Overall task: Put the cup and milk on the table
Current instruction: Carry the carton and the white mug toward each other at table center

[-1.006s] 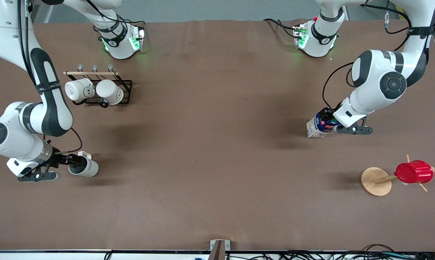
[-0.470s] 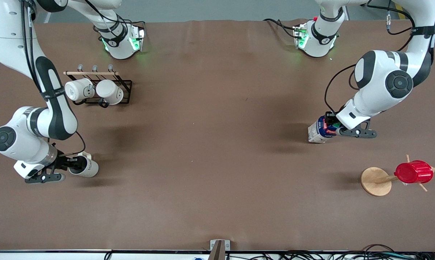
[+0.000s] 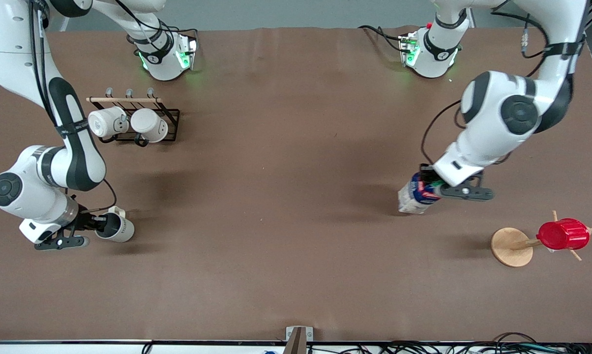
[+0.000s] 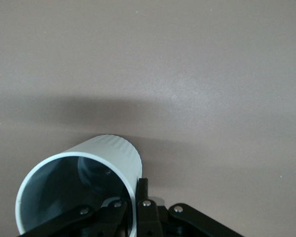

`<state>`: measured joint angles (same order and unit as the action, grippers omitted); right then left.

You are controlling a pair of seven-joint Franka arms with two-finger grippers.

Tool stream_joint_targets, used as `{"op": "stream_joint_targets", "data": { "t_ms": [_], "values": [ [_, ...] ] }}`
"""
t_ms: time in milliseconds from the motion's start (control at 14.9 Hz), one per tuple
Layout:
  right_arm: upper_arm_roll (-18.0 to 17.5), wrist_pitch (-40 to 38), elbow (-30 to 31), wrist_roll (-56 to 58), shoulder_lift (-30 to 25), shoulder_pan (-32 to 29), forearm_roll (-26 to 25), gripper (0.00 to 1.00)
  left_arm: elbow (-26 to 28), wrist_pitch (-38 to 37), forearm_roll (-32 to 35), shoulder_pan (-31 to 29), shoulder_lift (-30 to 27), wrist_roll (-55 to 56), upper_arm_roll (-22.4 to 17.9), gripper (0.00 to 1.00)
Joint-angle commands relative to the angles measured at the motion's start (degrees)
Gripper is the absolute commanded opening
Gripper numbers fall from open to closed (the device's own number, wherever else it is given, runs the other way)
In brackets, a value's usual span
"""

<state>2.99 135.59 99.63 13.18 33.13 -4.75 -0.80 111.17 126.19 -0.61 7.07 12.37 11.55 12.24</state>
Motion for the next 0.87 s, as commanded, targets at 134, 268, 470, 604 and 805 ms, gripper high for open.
{"op": "stream_joint_targets", "data": {
  "t_ms": [134, 268, 470, 604, 805],
  "values": [
    [-3.2, -13.1, -2.3, -12.6, -7.8, 5.6, 0.7, 0.0, -12.1, -1.2, 0.6, 9.3, 8.4, 11.1, 0.1, 0.1],
    [-9.5, -13.1, -2.6, -21.4, -8.6, 5.9, 0.6, 0.0, -15.1, -1.2, 0.8, 12.4, 10.8, 14.5, 0.1, 0.1],
    [-17.2, -12.5, -3.1, -34.7, -8.3, 6.9, 0.3, 0.0, -19.9, -2.7, 1.0, 17.6, 14.8, 20.0, -0.1, 0.1],
    [-21.5, -12.2, -4.4, -40.9, -7.9, 8.3, 0.1, 0.0, -24.6, -4.9, 1.0, 20.3, 17.7, 21.9, -0.2, 0.1],
    [-24.7, -10.7, -5.6, -48.1, -4.8, 11.9, 0.0, 0.0, -29.0, -6.7, 1.0, 23.6, 20.7, 24.2, -0.6, 0.11]
  ]
}}
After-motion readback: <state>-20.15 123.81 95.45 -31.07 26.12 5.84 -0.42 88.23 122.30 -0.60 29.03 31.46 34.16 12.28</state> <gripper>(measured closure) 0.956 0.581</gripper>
